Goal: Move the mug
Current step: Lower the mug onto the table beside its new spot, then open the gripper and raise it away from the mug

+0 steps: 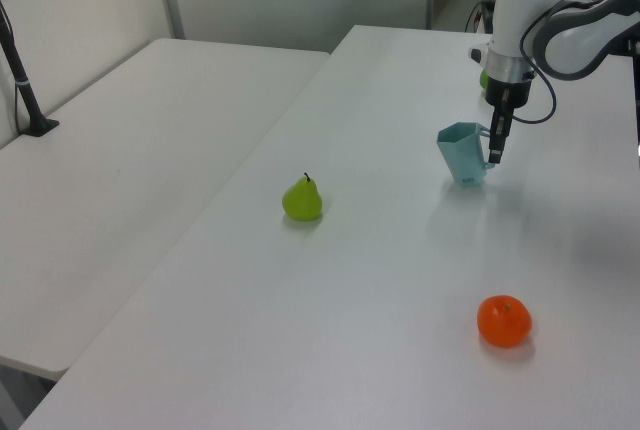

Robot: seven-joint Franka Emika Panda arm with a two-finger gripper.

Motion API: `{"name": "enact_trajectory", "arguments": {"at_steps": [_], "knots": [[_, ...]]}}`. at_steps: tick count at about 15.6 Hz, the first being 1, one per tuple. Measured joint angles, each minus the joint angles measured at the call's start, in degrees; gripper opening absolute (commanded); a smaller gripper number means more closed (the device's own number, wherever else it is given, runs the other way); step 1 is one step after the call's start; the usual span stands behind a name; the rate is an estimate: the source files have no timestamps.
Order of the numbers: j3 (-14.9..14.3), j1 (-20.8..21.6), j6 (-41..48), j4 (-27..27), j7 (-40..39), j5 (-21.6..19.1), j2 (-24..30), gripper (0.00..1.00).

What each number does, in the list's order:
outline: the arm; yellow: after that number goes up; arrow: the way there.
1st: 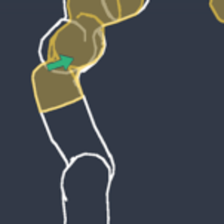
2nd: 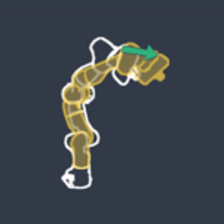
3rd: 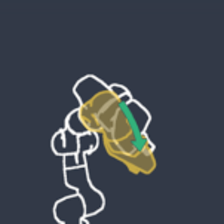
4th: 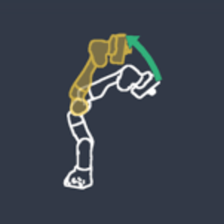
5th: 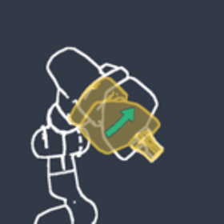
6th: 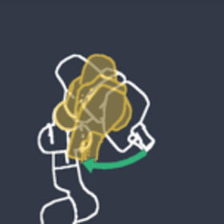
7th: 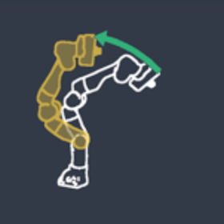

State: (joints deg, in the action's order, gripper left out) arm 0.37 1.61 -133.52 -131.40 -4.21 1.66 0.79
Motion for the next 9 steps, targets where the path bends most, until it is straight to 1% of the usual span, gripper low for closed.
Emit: {"name": "enact_trajectory", "arguments": {"at_steps": [3, 4, 5, 7, 9], "knots": [[0.00, 0.00, 0.02, -0.16, 0.05, 0.00, -0.18, 0.47], [0.00, 0.00, 0.02, -0.25, 0.06, 0.00, -0.40, 0.50], [0.00, 0.00, 0.02, -0.28, 0.09, 0.00, -0.71, 0.57], [0.00, 0.01, 0.03, -0.28, 0.09, 0.00, -0.97, 0.62], [0.00, 0.01, 0.35, -0.27, 0.10, 0.00, -1.01, 0.72]]}}
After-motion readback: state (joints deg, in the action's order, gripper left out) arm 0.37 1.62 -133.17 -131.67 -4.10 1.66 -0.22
